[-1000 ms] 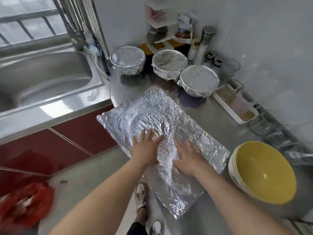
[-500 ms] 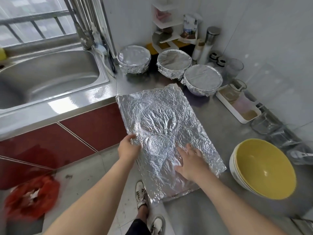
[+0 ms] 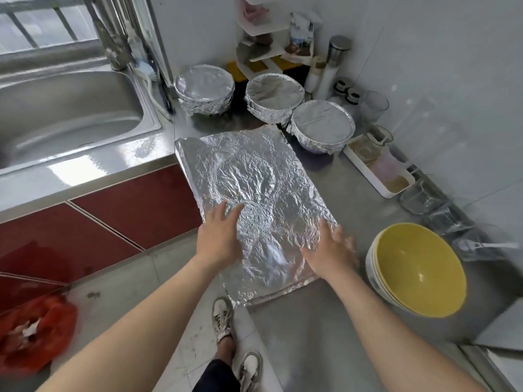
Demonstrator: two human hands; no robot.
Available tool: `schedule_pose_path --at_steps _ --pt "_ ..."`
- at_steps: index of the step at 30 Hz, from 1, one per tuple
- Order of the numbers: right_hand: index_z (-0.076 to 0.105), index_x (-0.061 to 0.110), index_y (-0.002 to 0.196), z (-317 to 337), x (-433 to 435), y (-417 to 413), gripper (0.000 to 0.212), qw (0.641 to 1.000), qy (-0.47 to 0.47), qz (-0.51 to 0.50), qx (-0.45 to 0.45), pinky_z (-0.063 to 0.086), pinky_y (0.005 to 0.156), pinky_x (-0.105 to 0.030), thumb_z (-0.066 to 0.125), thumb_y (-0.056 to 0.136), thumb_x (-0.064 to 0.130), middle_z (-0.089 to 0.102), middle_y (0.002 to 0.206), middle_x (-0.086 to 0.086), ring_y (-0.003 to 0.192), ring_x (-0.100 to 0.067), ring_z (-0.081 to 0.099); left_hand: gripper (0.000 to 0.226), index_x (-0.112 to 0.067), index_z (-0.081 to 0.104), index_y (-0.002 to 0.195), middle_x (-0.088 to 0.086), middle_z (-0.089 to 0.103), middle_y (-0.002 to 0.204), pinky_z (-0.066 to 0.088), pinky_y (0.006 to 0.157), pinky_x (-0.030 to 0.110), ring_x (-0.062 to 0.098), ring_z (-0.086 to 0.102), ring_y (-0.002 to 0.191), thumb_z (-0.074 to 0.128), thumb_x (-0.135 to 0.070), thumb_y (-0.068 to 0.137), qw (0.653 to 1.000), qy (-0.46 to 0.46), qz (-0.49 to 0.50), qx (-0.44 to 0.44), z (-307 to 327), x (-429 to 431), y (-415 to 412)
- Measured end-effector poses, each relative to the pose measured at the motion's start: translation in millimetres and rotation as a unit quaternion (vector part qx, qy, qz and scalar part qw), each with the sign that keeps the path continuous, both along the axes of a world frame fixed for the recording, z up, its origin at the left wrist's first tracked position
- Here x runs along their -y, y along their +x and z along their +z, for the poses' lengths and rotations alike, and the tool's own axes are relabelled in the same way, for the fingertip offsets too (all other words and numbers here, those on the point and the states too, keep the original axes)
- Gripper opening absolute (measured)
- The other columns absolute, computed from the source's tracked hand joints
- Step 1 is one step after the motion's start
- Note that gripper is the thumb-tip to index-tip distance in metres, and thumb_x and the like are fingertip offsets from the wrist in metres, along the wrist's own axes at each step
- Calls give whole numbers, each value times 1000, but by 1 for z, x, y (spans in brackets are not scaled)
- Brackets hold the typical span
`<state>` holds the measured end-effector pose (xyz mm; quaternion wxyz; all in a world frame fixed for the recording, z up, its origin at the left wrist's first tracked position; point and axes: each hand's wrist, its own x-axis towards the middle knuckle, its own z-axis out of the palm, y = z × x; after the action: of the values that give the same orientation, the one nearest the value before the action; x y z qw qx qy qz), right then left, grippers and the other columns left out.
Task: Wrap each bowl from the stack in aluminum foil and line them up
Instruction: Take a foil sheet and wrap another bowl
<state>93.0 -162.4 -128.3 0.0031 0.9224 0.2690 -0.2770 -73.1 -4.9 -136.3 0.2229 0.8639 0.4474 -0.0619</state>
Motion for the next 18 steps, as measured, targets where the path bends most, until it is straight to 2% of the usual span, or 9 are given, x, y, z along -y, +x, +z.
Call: schedule_pose_path --at_steps 3,6,8,12,15,18 --pt "3 30 154 -6 11 15 86 997 34 -64 -30 29 111 -49 57 90 50 15 160 -12 142 -37 24 89 -43 17 151 1 -3 164 10 116 63 30 0 150 73 -44 81 985 -33 -162 -46 -3 34 14" --pt "32 23 146 -6 17 17 64 991 102 -82 3 41 102 -40 61 89 30 47 141 -13 126 -34 46 99 -43 11 152 -1 -12 163 5 110 73 32 -11 149 73 -54 76 975 -47 -200 -82 -8 59 17" --pt "45 20 138 -4 17 16 52 986 138 -84 32 42 96 -38 59 88 20 53 132 -12 119 -33 50 104 -43 6 152 0 -17 162 3 107 76 34 -15 148 75 -56 75 974 -42 -202 -96 -12 68 12" --pt "54 19 131 0 18 11 42 979 179 -78 54 43 93 -37 55 89 13 57 125 -9 115 -29 51 102 -39 -2 152 -2 -18 161 7 109 72 34 -13 148 68 -58 80 973 -30 -199 -111 -14 74 4" --pt "57 17 127 10 18 9 36 976 191 -61 89 45 89 -37 51 92 11 59 120 -8 112 -28 53 88 -31 3 154 2 -8 163 16 115 63 34 -1 149 59 -52 89 971 4 -224 -89 -14 77 -1" --pt "59 16 121 21 14 13 32 971 208 -61 97 44 81 -34 48 92 10 61 115 -7 106 -28 56 65 -22 16 152 8 10 163 23 118 54 34 15 147 49 -31 97 966 21 -248 -72 -14 82 -4"
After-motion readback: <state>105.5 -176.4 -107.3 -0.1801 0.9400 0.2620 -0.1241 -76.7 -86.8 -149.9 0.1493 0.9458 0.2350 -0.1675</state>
